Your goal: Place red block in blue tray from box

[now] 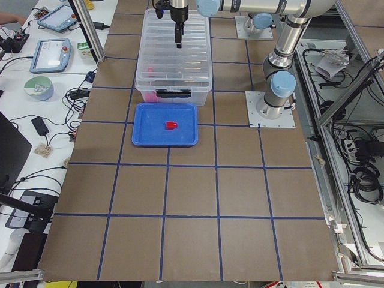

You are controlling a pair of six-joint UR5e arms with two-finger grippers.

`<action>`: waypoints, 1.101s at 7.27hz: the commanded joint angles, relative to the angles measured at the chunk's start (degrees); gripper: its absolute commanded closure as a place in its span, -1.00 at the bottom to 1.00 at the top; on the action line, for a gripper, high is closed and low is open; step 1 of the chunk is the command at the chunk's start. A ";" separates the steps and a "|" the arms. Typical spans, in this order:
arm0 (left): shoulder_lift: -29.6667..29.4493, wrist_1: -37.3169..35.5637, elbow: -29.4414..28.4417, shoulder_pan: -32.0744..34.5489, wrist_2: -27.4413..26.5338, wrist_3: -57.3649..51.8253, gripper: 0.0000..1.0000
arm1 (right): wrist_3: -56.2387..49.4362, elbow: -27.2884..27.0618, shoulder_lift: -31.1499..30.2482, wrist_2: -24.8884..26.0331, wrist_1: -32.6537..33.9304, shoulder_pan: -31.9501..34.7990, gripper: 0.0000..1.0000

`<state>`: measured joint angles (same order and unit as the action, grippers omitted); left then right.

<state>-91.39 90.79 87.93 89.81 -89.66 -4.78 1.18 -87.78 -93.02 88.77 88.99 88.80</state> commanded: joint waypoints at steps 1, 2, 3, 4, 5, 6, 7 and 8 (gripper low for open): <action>0.33 0.00 -0.65 -0.25 0.19 -0.14 -1.00 | 2.42 2.96 2.31 0.00 -2.41 0.76 -1.00; 0.42 0.08 -0.92 -0.42 0.19 -0.06 -1.00 | 2.34 2.79 2.49 0.78 -2.67 0.76 -1.00; 0.68 0.08 -0.75 -0.25 0.27 -0.06 -1.00 | 2.25 2.88 2.58 0.87 -2.76 0.76 -1.00; 0.60 0.00 -1.01 -0.77 0.27 -0.06 -1.00 | 2.25 2.96 2.58 0.79 -2.68 0.76 -1.00; 0.77 0.08 -1.01 -0.43 0.36 -0.06 -1.00 | 2.07 2.79 2.58 0.70 -2.68 0.76 -1.00; 0.60 0.08 -1.01 -0.94 0.53 -0.06 -1.00 | 2.16 2.79 2.58 0.70 -2.68 0.76 -1.00; 0.86 0.08 -1.01 -0.86 0.36 -0.06 -1.00 | 2.25 2.70 2.58 0.61 -2.68 0.76 -1.00; 1.03 0.26 -1.01 -0.86 0.27 -0.14 -1.00 | 2.33 2.79 2.58 0.61 -2.59 0.76 -1.00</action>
<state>-90.55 90.93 86.93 88.98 -89.29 -4.85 3.42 -85.02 -90.45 89.42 86.33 89.56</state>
